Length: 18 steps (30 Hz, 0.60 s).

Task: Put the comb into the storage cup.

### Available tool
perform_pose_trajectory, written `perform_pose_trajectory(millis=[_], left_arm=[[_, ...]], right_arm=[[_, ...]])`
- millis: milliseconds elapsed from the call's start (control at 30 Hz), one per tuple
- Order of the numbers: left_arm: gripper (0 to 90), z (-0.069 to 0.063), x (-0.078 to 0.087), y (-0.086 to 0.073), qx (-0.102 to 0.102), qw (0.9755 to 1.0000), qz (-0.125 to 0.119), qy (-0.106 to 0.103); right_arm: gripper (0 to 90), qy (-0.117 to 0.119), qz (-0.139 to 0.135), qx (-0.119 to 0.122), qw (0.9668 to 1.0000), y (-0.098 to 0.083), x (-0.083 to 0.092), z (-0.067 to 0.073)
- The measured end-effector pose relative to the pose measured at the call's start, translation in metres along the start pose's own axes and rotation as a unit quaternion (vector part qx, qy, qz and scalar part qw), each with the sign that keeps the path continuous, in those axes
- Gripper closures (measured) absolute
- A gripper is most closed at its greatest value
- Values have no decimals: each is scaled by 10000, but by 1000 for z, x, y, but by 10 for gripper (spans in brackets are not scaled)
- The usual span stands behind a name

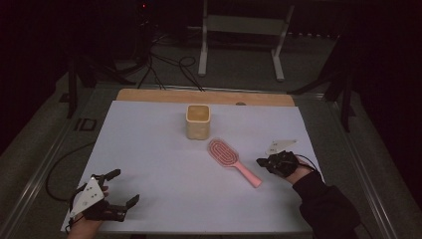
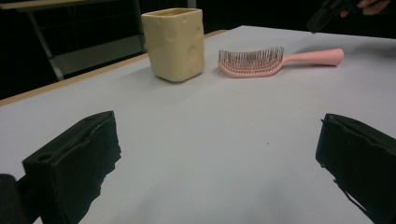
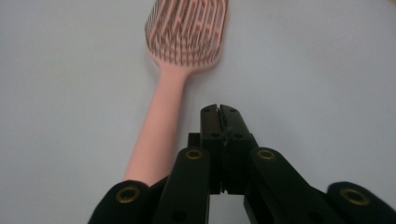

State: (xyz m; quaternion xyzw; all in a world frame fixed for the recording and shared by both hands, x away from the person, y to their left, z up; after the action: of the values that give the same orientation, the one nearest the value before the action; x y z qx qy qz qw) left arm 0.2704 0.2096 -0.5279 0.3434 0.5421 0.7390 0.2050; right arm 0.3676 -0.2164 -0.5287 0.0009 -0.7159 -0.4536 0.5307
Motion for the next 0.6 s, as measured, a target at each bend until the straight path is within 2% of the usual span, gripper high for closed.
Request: perform_pose_trajectory(millis=[100,200,233,267,300,400,600], left_arm=[[0,0,0,0,-1,10000,-10,4],[0,0,0,0,3,10000,-7,9],[0,0,0,0,-2,10000,-10,9],[0,0,0,0,-2,10000,-10,9],[0,0,0,1,-14,10000,-10,4],[0,0,0,0,-1,10000,-3,-5],[0,-1,0,0,-36,10000,17,7]], right_arm=[[862,-10,-63,-64,10000,8,5,4],[782,-64,-63,-57,9999,16,8,10],[726,-76,-86,-104,9999,19,9,12],[726,-76,-86,-104,9999,19,9,12],[595,-120,-152,-117,9997,25,10,16],[462,-12,-135,-183,9997,30,9,22],[246,17,-19,-208,9998,32,0,27]])
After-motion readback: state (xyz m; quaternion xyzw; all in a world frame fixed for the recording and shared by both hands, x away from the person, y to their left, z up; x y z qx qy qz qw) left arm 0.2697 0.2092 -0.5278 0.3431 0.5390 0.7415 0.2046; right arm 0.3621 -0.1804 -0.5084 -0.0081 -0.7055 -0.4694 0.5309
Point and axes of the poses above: each handheld gripper's, and its own axes: x roughly backward along the jaws, y roughly out of its top, z roughly to its left, the point moved 9 cm from there along -x, roughly forward along the jaws, and after that the axes turned 6 degrees about -x, right-handed, at the moved point
